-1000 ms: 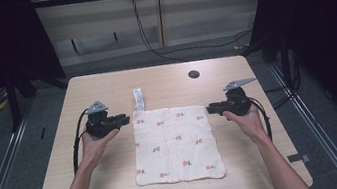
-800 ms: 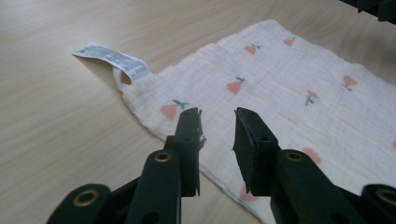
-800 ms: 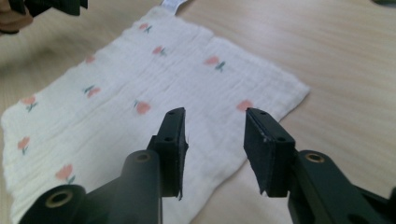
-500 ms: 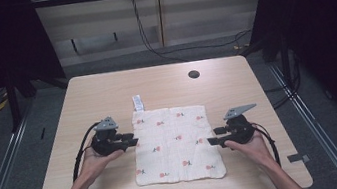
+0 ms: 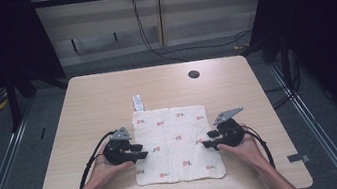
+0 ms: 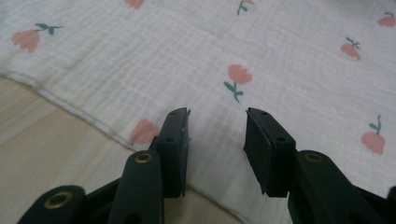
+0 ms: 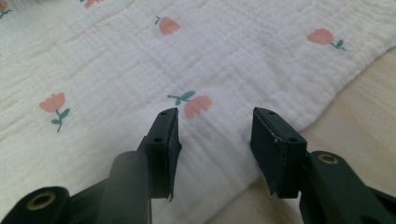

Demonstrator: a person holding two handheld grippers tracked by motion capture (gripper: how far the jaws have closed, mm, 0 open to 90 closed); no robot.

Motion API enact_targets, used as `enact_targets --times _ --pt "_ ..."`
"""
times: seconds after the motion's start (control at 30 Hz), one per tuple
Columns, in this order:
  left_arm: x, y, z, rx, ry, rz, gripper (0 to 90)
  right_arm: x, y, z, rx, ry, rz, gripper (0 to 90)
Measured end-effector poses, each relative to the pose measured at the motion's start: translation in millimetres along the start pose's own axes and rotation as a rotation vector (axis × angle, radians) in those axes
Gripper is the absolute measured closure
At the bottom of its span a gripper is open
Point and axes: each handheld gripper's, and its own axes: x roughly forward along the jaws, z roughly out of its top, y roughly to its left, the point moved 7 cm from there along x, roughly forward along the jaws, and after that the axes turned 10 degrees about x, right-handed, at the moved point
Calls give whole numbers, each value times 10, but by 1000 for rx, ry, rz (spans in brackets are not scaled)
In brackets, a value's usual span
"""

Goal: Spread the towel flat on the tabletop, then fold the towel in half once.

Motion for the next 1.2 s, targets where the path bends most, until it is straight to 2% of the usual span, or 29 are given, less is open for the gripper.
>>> enact_targets --times 0.03,0.07,0.1,0.13,0.17,0.23,0.3,0.33,0.4,0.47,0.53,0.57,0.67,0.73,0.8,0.93,1.03,1.1,1.17,1.2 --pt "-9 -21 -15 13 0 11 596 -1 9 -9 5 -5 -4 539" --pt "-19 -39 -27 27 7 24 603 -6 12 -22 3 -14 -16 614" --pt "-25 -46 -35 54 16 61 738 -29 0 -42 -7 -12 -36 702" --pt "-29 -67 -41 67 24 66 738 -29 0 -42 -7 -12 -36 702" --pt "-27 -98 -42 59 12 45 771 -34 4 -50 -8 -11 -28 747" --pt "-31 -133 -52 78 13 42 865 -63 16 -81 -15 6 -23 811" --pt "-49 -169 -57 79 33 55 894 -96 38 -124 -22 14 -24 866" --pt "-48 -187 -58 74 29 46 896 -109 50 -143 -20 18 -17 877" --pt "-73 -207 -77 62 36 29 899 -132 66 -170 -24 27 -11 886" --pt "-96 -231 -104 18 22 -5 899 -149 81 -190 -33 34 -5 890" --pt "-124 -261 -134 11 20 -10 900 -161 119 -218 -22 38 13 892" --pt "-138 -284 -149 3 17 -12 900 -164 125 -225 -34 37 16 892" --pt "-180 -354 -192 -3 8 -22 900 -172 189 -257 -41 40 23 893" --pt "-210 -395 -223 1 9 -47 900 -191 221 -286 -40 45 23 893" --pt "-231 -417 -232 0 19 -49 900 -196 221 -293 -35 44 31 893" --pt "-231 -420 -243 1 17 -81 898 -179 207 -268 -36 49 34 889" --pt "-237 -411 -247 -6 12 -88 896 -160 196 -243 -37 45 38 878" --pt "-241 -408 -241 -4 -2 -71 880 -155 198 -237 -28 42 46 840" --pt "-270 -368 -224 13 -6 -32 806 -166 199 -225 -29 36 37 778" --pt "-281 -351 -209 -6 -26 -37 779 -181 192 -208 -40 38 25 770"
